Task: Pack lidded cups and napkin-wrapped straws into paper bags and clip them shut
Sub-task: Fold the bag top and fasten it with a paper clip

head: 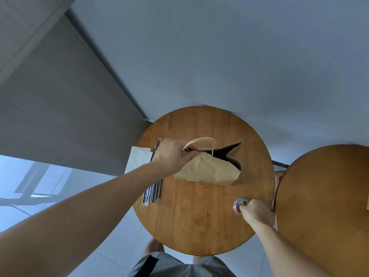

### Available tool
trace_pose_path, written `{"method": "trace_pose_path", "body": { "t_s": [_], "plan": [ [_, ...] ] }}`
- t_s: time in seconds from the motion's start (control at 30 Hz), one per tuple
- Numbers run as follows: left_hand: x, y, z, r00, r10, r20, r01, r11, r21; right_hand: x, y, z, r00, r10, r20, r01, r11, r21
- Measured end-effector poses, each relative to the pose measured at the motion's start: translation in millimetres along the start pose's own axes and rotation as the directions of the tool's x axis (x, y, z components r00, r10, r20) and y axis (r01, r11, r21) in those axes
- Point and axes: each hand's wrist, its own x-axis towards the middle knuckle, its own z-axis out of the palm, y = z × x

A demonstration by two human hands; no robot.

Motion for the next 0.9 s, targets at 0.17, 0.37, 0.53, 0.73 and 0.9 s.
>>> {"method": "trace_pose_path", "body": {
  "t_s": [0.17, 0.37, 0.53, 0.73, 0.9],
  "plan": [
    [3, 1, 1, 1.000, -0.022, 0.008, 0.022, 1.000, 0.005, -5, 7, -7, 1.000, -0.013, -0.008, 0.014, 0.995, 0.095],
    [6, 2, -1, 0.998, -0.058, 0.017, 0.058, 0.998, 0.025, -10, 12, -16, 0.997, -0.068, -0.021, 0.071, 0.958, 0.277],
    [8, 1, -1, 0.996, -0.081, 0.046, 0.079, 0.996, 0.031, -21, 7, -29, 0.979, -0.178, -0.102, 0.205, 0.871, 0.446],
    [16, 4, -7, 0.994, -0.085, 0.074, 0.082, 0.995, 0.051, -59, -34, -75, 0.877, -0.410, -0.251, 0.470, 0.619, 0.630],
    [17, 8, -11, 0.991, -0.074, 0.111, 0.067, 0.996, 0.063, -88, -78, -105, 0.750, -0.553, -0.361, 0.635, 0.450, 0.628]
  ]
}}
